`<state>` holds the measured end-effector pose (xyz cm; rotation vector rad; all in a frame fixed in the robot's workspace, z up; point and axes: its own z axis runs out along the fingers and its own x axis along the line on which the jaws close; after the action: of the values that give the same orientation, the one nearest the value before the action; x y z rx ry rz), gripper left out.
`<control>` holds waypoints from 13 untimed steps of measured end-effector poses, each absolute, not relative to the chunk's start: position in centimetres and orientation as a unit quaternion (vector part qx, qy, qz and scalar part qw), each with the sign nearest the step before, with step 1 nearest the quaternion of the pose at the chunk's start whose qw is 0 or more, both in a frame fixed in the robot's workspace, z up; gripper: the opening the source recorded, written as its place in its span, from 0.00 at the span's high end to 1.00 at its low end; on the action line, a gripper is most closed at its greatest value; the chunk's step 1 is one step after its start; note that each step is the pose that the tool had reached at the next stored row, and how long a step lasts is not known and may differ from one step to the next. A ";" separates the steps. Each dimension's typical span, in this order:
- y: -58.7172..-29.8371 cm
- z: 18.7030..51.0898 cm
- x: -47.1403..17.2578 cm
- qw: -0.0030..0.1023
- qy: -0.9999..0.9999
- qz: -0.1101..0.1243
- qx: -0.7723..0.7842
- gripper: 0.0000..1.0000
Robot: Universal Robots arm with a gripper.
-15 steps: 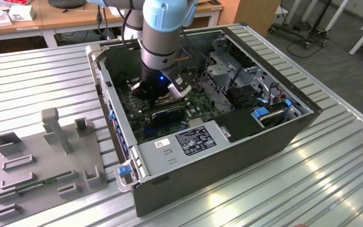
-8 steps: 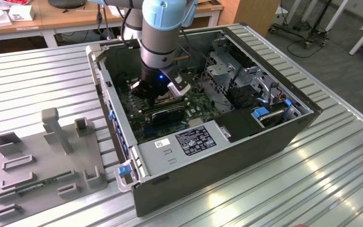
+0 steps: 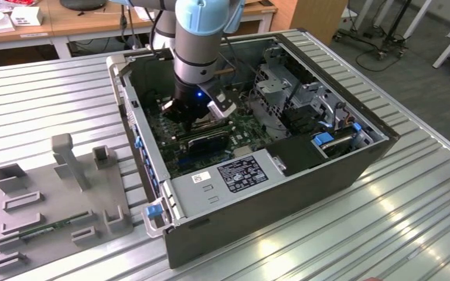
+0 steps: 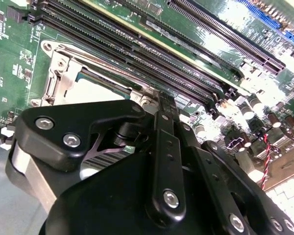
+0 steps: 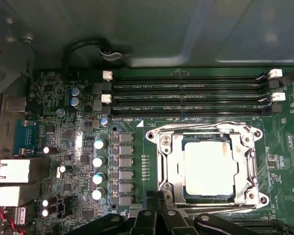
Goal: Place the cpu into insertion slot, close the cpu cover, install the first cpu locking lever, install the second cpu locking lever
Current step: 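Install the second cpu locking lever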
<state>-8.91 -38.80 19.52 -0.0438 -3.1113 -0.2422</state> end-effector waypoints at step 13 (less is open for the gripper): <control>-38.4 19.9 -8.9 0.010 -0.997 -0.070 -0.014 0.89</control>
<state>-8.93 -38.43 19.89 -0.0441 -3.1134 -0.2195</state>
